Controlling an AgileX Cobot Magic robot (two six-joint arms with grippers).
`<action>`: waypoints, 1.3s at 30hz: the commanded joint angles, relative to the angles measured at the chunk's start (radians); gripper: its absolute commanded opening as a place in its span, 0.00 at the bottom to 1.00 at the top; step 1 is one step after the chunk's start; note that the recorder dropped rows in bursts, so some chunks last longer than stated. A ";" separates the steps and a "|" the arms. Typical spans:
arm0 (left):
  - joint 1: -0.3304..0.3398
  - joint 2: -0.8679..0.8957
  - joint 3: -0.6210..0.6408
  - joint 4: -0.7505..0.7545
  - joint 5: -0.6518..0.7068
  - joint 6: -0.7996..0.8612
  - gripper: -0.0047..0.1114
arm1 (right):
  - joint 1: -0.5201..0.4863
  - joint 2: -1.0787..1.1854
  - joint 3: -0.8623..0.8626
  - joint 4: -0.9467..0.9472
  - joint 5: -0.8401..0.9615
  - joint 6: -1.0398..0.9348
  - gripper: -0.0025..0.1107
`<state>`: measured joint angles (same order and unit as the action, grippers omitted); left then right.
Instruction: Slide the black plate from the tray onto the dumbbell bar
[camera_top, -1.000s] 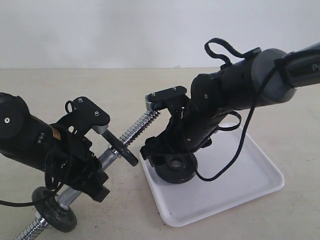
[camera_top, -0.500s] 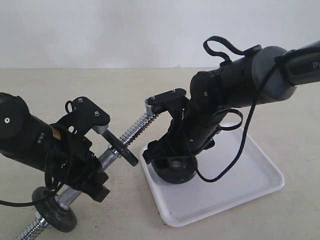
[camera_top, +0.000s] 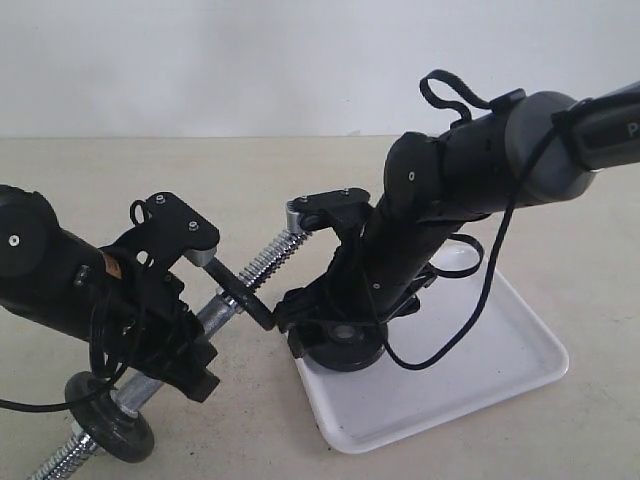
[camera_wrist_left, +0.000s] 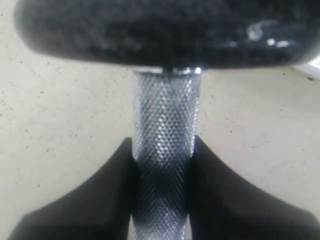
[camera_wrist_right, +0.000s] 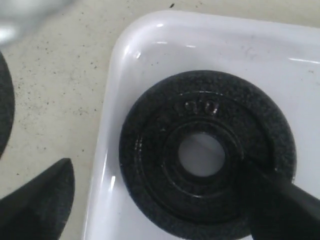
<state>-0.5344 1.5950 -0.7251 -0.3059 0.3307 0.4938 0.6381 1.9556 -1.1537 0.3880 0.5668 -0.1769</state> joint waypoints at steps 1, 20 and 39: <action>0.002 -0.052 -0.032 -0.027 -0.100 0.000 0.08 | 0.000 0.021 0.015 -0.017 0.073 -0.004 0.72; 0.002 -0.052 -0.032 -0.027 -0.098 0.000 0.08 | 0.000 0.021 0.015 -0.370 0.198 0.201 0.58; 0.002 -0.052 -0.032 -0.027 -0.100 0.000 0.08 | 0.000 0.021 0.006 -0.371 0.035 0.185 0.75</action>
<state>-0.5344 1.5950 -0.7251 -0.3059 0.3359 0.4956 0.6454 1.9561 -1.1555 0.0000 0.6285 0.0128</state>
